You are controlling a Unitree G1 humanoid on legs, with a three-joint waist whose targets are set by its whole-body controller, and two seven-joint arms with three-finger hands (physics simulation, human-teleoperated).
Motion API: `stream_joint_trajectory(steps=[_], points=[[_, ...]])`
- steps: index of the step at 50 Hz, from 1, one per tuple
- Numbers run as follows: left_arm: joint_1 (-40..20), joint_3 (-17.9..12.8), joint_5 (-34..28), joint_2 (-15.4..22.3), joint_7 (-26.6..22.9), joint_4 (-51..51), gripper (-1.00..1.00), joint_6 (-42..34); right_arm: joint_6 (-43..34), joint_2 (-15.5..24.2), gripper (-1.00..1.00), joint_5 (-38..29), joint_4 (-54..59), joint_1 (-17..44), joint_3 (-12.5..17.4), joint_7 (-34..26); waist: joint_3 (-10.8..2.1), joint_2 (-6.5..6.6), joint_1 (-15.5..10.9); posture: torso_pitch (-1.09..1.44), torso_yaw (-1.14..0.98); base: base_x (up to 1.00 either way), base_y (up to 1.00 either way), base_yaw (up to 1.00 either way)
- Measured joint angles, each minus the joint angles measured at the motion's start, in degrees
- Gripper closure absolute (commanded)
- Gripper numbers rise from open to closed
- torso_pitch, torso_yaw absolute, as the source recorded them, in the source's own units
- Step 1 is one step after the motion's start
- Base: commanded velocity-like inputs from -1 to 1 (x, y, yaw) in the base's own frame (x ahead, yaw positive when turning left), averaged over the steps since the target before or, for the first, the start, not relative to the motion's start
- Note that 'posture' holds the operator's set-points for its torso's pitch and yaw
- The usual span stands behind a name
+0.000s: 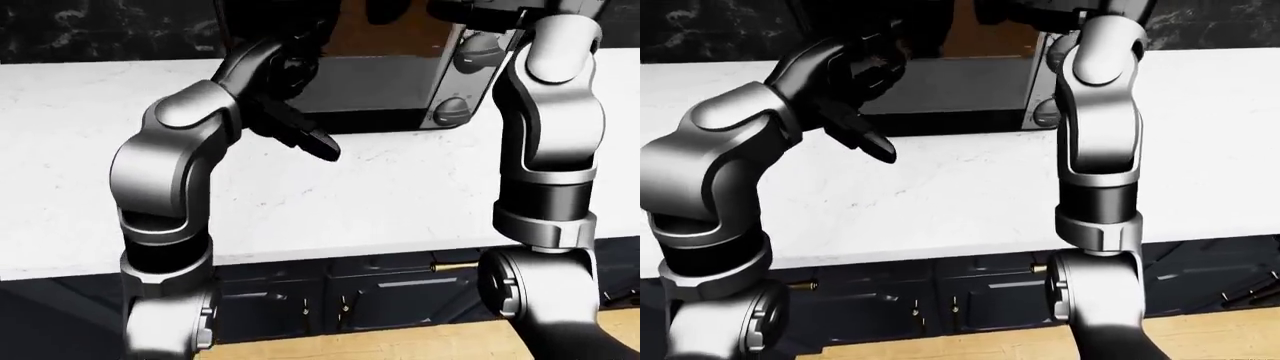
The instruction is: Close the toaster oven door.
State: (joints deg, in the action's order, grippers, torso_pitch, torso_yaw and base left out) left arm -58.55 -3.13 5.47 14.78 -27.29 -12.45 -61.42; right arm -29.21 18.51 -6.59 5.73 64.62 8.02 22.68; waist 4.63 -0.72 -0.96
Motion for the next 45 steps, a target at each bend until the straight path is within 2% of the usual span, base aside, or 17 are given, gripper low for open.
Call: stream_joint_trajectory(steps=[6, 45], points=[[-0.61, -0.47, -0.88, 0.49, 1.13, 0.45, -1.0, 1.25, 1.05, 0.32, -1.0, -0.4, -1.49, 0.08, 0.55, 0.62, -0.87, -0.16, 0.27, 0.0, 0.0, 0.0, 0.0, 0.0], [-5.45, -1.0, -1.64, 1.17, 0.64, 11.49, -1.0, 7.05, -0.3, 0.01, -1.0, -0.64, -2.82, -3.22, 0.49, 0.02, -0.7, -0.31, 0.24, 0.0, 0.0, 0.0, 0.0, 0.0]])
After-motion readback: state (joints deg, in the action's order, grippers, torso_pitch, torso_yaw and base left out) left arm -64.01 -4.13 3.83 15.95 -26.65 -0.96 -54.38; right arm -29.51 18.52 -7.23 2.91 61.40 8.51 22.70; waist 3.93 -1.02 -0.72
